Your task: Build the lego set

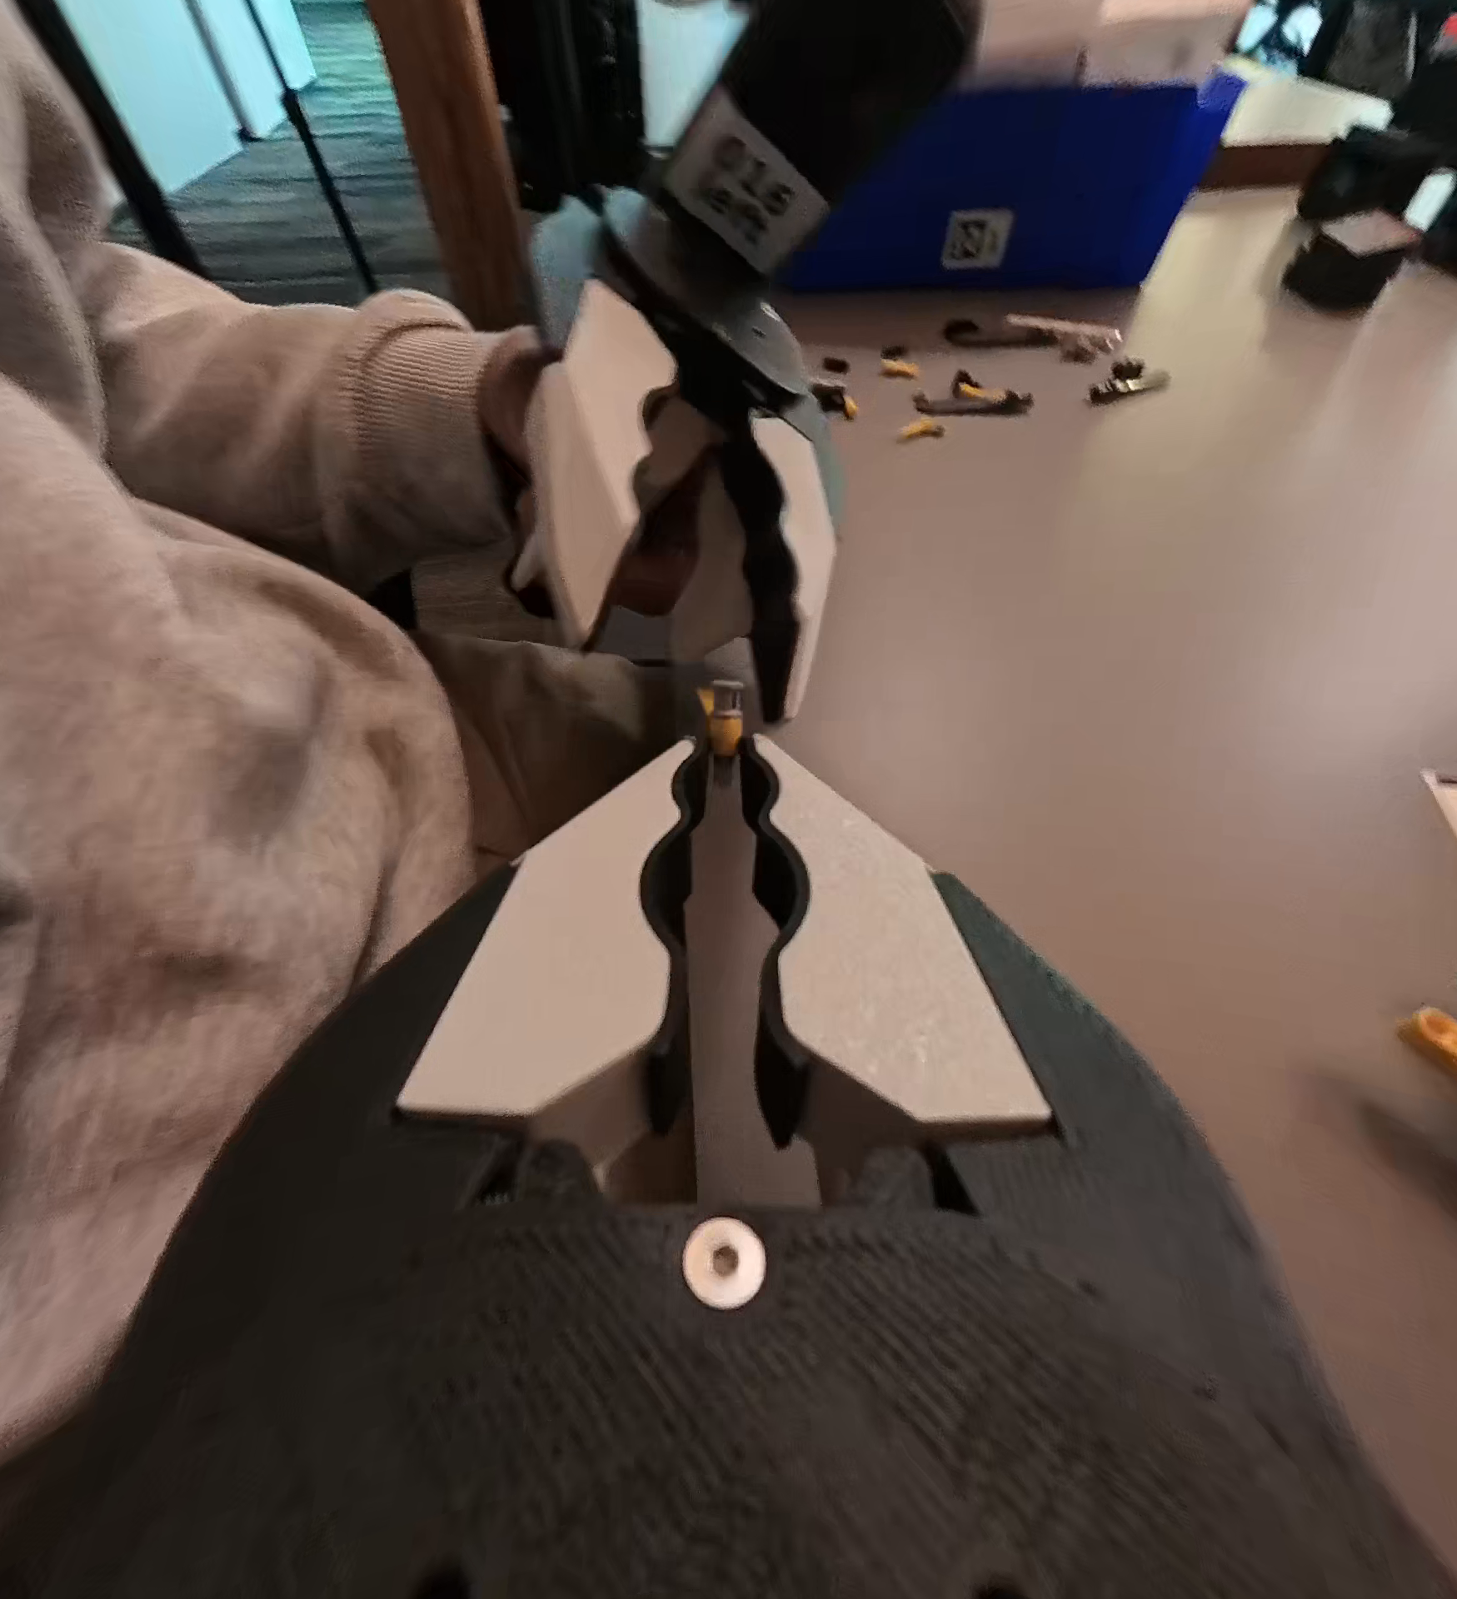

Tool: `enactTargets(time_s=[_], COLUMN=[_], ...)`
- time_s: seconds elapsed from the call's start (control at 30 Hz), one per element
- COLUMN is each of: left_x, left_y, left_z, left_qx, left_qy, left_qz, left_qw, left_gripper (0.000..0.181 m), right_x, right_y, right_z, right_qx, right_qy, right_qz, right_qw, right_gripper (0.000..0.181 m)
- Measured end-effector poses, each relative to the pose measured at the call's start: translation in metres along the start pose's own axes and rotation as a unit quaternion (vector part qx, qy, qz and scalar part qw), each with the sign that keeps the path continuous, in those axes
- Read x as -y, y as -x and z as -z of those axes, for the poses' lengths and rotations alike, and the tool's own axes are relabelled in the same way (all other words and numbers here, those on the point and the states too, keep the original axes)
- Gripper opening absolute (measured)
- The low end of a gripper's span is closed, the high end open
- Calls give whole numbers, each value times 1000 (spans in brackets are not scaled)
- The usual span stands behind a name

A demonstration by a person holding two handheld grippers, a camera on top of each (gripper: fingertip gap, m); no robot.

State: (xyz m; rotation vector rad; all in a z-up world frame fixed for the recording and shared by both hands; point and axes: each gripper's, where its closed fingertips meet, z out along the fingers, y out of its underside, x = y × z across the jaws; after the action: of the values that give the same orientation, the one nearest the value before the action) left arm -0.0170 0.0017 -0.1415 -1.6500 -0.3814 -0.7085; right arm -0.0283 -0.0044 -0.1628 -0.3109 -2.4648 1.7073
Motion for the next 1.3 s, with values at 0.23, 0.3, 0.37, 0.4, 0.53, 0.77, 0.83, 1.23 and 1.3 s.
enactTargets(time_s=[0.23, 0.3, 0.37, 0.4, 0.53, 0.77, 0.83, 1.23, 1.3], left_x=[-9, -16, -17, -16, -14, -8, -8, 33, 45], left_y=[-21, -30, -37, -39, -36, -35, -32, 7, 22], left_z=[-2, -6, -9, -11, -11, -9, -9, 11, 23], left_qx=[-99, -126, -151, -161, -169, -176, -165, -52, -3], left_qy=[21, 40, 41, 39, 31, 15, 13, -124, -171], left_qz=[83, 91, 103, 112, 137, 149, 147, 109, 100], left_qw=[991, 987, 982, 980, 975, 973, 975, 985, 980], left_gripper=[47, 47, 44, 41, 24, 13, 13, 13, 13], right_x=[25, 29, 30, 31, 31, 32, 31, 31, 33], right_y=[27, 29, 32, 34, 37, 28, 24, -24, -28], right_z=[14, 17, 18, 18, 15, 16, 16, 13, 7], right_qx=[64, 65, 72, 78, 80, 51, 45, -60, -68], right_qy=[-73, -82, -85, -87, -86, -91, -91, -117, -127], right_qz=[44, 49, 52, 52, 58, 60, 56, -43, -84], right_qw=[994, 993, 992, 992, 991, 993, 993, 990, 986], right_gripper=[4, 4, 4, 4, 5, 4, 2, 38, 44])
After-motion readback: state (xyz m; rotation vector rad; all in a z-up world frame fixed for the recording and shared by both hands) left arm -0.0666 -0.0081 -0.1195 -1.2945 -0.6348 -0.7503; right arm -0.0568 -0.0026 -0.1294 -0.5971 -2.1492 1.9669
